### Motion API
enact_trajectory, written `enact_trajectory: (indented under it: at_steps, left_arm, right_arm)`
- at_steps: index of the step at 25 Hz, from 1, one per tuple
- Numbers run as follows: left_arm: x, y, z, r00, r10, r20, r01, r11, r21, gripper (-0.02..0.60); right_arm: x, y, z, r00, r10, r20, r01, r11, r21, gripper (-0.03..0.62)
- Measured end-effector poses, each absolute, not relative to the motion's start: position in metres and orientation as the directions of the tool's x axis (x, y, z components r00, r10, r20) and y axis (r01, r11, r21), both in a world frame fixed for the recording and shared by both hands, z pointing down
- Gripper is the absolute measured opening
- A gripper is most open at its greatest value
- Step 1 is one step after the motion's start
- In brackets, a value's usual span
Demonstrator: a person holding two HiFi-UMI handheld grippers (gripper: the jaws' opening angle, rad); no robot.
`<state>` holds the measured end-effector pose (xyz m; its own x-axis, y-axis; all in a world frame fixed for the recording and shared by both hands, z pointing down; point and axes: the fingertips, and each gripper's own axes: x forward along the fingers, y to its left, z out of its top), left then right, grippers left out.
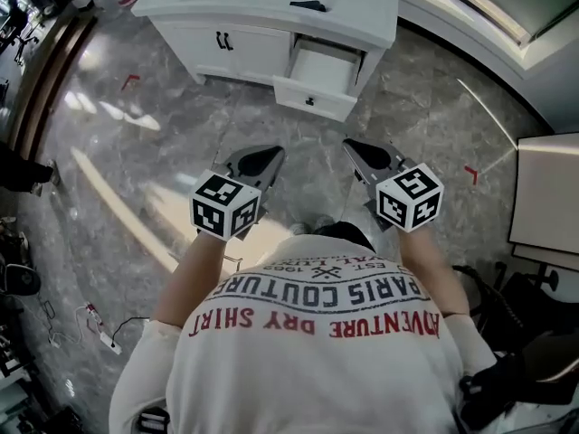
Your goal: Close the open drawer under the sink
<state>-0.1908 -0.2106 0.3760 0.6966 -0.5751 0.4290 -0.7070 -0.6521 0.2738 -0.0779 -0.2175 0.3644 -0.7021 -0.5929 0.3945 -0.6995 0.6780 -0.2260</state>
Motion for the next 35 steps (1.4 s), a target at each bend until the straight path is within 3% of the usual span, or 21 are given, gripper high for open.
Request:
enact_trajectory:
  at_steps: [23,35]
  left_arm:
    - [-0.167,-0.323,0.422,0.691,-0.535,0.487,-0.714,-0.608,0.346,0.000]
    - [-0.173,-0.394,0.492,0.632,-0.496,0.596,-0.765,-0.522,0.377,0.000]
  right_arm:
    - [-0.027,-0.333,0.442,-0.596,-0.666,0.449,-0.801,0.537,-0.266,-0.002]
    - [-0.014,-0.427,0.579,-0.525,-0.608,0.596,-0.846,0.452,-0.283,-0.002]
